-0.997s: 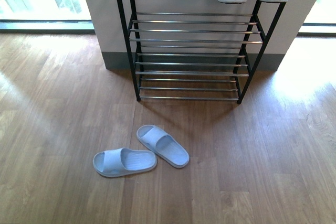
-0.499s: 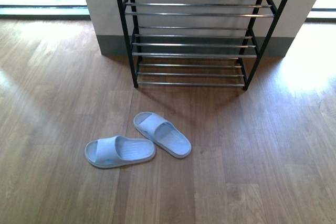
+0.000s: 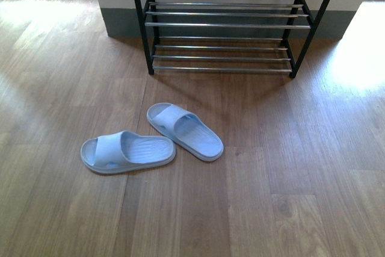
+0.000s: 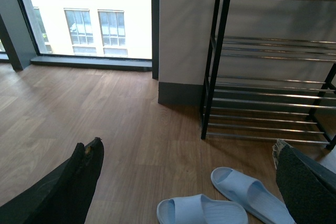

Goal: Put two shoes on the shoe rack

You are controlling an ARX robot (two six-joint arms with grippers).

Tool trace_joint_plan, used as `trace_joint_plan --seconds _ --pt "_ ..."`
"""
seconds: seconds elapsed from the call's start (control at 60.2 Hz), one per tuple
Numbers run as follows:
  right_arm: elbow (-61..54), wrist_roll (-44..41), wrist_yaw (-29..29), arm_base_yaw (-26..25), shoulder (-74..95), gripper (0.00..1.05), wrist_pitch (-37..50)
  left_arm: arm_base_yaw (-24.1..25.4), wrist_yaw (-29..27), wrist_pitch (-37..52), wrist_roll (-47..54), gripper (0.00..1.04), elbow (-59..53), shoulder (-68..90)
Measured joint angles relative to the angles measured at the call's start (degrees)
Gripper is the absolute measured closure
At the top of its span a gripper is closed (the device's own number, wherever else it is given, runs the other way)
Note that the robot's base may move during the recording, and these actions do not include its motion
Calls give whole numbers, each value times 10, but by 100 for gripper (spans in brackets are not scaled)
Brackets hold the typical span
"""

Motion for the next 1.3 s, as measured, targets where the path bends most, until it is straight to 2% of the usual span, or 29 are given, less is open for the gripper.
trace_joint_plan --seconds 1.296 --pt "0 0 0 0 0 9 0 0 0 0 0 9 0 0"
